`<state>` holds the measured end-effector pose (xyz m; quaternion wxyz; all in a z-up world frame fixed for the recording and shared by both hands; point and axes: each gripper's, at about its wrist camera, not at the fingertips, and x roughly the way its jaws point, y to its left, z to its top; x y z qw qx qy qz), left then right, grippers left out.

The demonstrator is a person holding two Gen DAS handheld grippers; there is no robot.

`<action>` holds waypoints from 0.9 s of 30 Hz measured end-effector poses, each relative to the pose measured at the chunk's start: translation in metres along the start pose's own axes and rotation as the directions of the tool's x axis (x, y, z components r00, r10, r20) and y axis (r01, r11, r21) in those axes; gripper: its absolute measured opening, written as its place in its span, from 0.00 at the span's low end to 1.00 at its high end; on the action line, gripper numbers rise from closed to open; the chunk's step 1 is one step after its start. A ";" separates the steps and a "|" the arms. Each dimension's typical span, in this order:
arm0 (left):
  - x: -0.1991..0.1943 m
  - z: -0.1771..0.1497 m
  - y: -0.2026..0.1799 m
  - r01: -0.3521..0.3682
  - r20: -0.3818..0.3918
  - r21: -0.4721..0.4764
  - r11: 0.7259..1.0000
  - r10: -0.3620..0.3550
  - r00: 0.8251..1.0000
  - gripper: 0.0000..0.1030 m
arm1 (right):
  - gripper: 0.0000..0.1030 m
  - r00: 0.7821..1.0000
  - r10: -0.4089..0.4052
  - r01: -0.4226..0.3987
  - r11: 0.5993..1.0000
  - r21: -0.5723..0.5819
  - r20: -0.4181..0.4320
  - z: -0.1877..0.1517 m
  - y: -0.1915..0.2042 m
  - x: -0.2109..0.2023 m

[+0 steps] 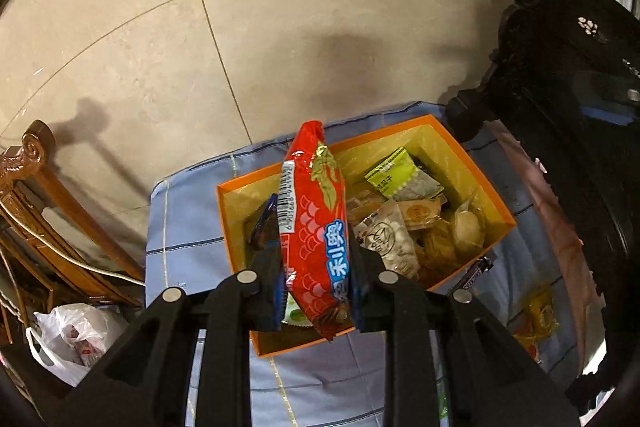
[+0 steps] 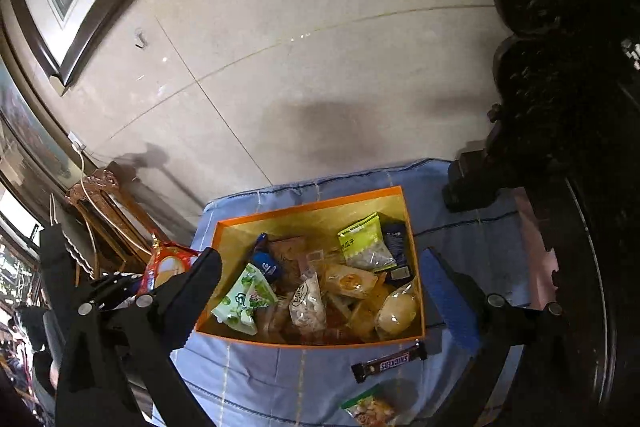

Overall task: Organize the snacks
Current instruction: 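Carry both bags over the orange box and open both grippers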

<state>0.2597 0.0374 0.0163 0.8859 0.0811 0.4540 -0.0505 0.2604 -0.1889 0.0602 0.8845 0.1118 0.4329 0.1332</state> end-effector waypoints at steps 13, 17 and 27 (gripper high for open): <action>0.042 -0.024 0.010 -0.021 -0.079 -0.042 0.999 0.018 0.997 0.44 | 0.96 0.990 -0.039 0.037 0.999 -0.020 -0.137 -0.049 -0.012 0.041; 0.049 -0.026 0.017 -0.079 -0.064 -0.113 0.990 0.072 0.995 0.94 | 0.96 0.989 -0.096 0.097 0.995 0.004 -0.114 -0.079 -0.030 0.021; 0.051 -0.141 -0.023 -0.065 -0.140 0.006 0.998 0.066 0.988 0.96 | 0.96 0.874 -0.350 0.324 0.937 -0.131 -0.338 -0.263 -0.058 0.049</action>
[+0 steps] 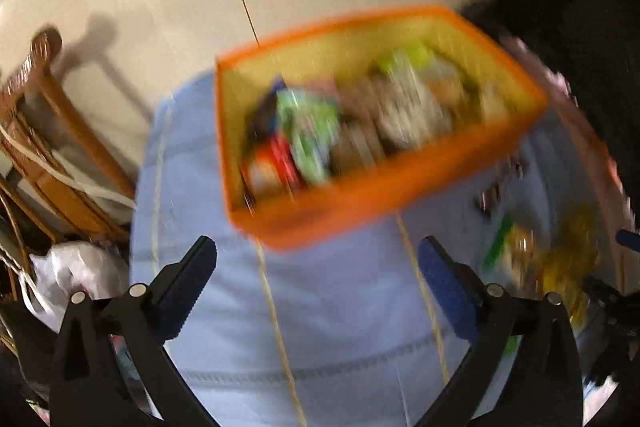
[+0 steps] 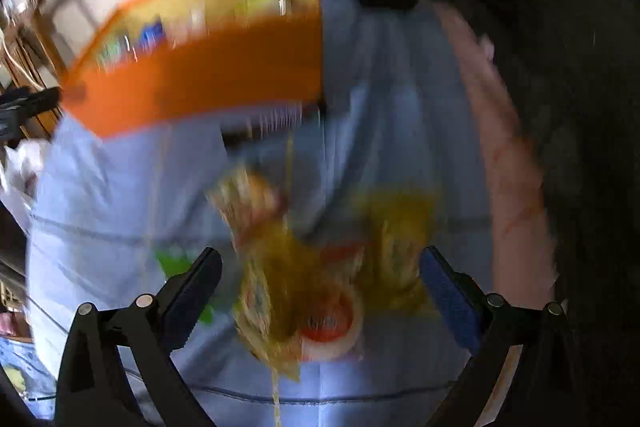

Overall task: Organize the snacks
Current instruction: 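Carry both bags over the orange box and open both grippers, then grasp the green triangular bag with the left gripper while the right grasps the yellow snack bag, then carry both bags over the box and release them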

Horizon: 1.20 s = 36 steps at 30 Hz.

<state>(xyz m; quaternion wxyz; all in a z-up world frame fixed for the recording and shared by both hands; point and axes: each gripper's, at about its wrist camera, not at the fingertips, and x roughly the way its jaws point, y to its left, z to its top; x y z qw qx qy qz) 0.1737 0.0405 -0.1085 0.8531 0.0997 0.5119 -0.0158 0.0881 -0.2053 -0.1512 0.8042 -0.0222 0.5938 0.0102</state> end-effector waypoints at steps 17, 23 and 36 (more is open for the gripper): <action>0.063 -0.083 -0.140 0.212 -0.176 0.113 0.971 -0.190 0.966 0.96 | 0.34 0.992 0.052 -0.068 0.989 0.129 0.118 -0.009 -0.023 -0.055; 0.070 -0.081 -0.167 0.252 -0.169 0.167 0.953 -0.224 0.960 0.40 | 0.34 0.984 0.105 -0.131 0.974 0.185 0.142 -0.012 -0.042 -0.071; -0.020 -0.032 -0.058 0.218 -0.037 0.007 0.976 -0.217 0.975 0.34 | 0.34 0.893 0.257 -0.299 0.952 0.062 0.369 0.037 -0.017 -0.150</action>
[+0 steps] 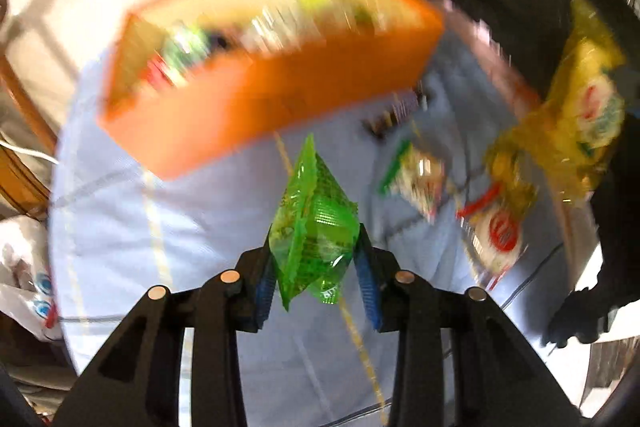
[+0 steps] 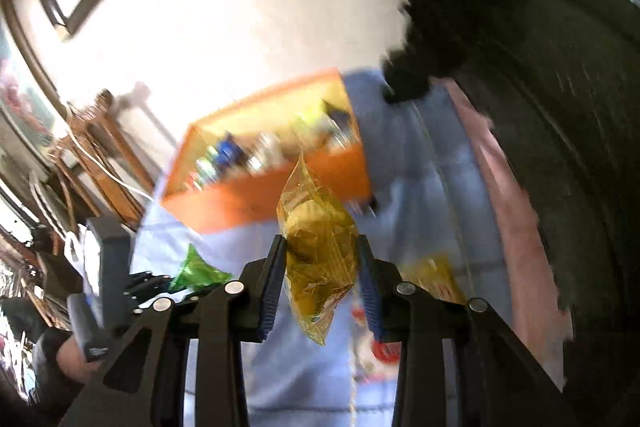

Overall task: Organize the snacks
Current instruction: 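Carry both bags over the box and release them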

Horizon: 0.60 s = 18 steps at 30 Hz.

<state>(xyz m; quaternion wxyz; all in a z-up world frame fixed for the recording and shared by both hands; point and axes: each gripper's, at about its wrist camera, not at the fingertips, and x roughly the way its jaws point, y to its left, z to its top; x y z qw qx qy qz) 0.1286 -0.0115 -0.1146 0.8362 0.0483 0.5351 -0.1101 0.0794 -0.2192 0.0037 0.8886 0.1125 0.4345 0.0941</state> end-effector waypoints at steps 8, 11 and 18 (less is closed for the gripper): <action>-0.077 0.102 0.072 -0.122 0.140 -0.092 0.988 0.135 0.981 0.34 | 0.34 0.996 0.066 -0.064 0.997 -0.053 0.055 0.113 0.027 0.023; -0.084 0.131 0.092 -0.161 0.147 -0.110 0.981 0.176 0.973 0.34 | 0.34 0.996 0.078 -0.076 0.996 -0.054 0.038 0.142 0.030 0.041; -0.072 0.166 0.099 -0.168 0.140 -0.102 0.981 0.181 0.973 0.34 | 0.34 0.997 0.070 -0.069 0.995 -0.073 0.015 0.177 0.041 0.078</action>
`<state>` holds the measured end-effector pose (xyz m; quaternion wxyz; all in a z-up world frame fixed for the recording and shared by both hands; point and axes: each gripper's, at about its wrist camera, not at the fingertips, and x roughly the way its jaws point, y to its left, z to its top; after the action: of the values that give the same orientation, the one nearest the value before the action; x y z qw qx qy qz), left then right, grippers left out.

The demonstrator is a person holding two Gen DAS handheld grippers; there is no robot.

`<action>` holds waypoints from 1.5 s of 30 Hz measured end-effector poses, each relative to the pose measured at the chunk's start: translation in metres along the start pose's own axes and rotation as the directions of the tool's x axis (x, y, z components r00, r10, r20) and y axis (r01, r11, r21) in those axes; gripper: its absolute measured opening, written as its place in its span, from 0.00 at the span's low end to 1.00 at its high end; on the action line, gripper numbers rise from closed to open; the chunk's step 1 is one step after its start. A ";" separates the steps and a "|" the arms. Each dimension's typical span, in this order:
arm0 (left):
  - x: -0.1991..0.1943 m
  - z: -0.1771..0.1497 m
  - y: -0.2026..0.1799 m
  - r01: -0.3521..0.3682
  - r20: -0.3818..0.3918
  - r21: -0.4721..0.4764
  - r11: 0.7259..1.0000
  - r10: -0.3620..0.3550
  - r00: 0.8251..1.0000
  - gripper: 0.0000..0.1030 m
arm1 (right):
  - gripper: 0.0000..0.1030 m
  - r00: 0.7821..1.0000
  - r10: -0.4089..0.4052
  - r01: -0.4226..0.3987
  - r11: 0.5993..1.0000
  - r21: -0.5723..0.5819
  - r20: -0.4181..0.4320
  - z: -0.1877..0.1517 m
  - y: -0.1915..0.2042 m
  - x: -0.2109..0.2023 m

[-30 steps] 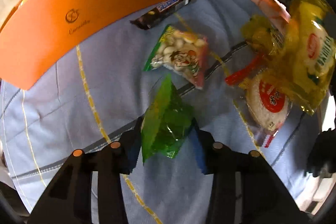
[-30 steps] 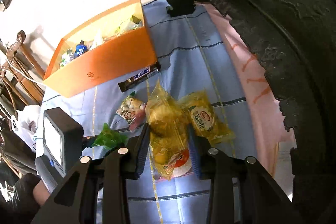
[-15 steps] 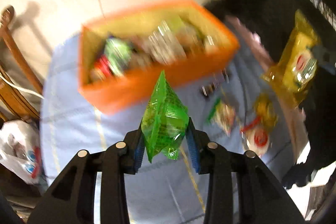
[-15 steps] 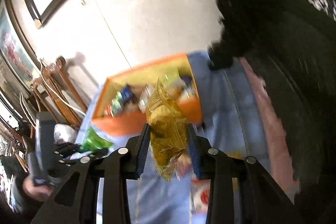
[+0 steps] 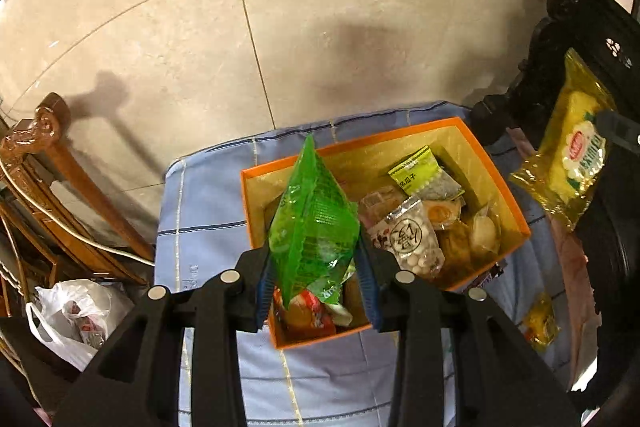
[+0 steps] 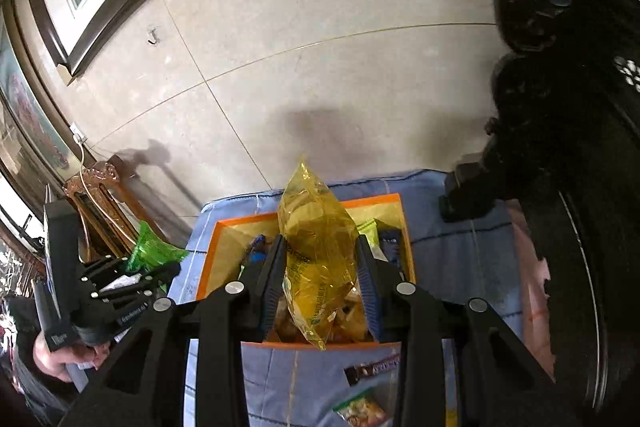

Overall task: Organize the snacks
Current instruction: 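Carry both bags over the box and release them, then grasp the small peanut snack bag with the right gripper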

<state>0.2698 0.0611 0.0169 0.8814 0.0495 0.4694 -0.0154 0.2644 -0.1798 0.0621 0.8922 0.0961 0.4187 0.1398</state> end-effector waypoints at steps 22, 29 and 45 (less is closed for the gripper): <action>0.009 -0.094 -0.006 -0.103 -0.035 0.048 0.994 0.105 0.994 0.96 | 0.96 0.867 -0.280 0.260 0.960 -0.105 -0.412 -0.235 -0.042 0.106; 0.010 -0.132 -0.019 -0.115 -0.086 0.108 0.987 0.125 0.988 0.96 | 0.54 0.889 -0.227 0.208 0.974 -0.092 -0.397 -0.250 -0.024 0.122; 0.076 -0.205 -0.177 0.209 -0.273 0.302 0.930 -0.126 0.954 0.96 | 0.17 0.962 -0.258 0.272 0.937 0.217 -0.091 -0.227 -0.096 -0.105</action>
<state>0.1302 -0.0930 -0.1727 0.7903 0.1564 0.5697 -0.1627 0.0405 -0.2925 -0.0335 0.8727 0.1362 0.4680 -0.0277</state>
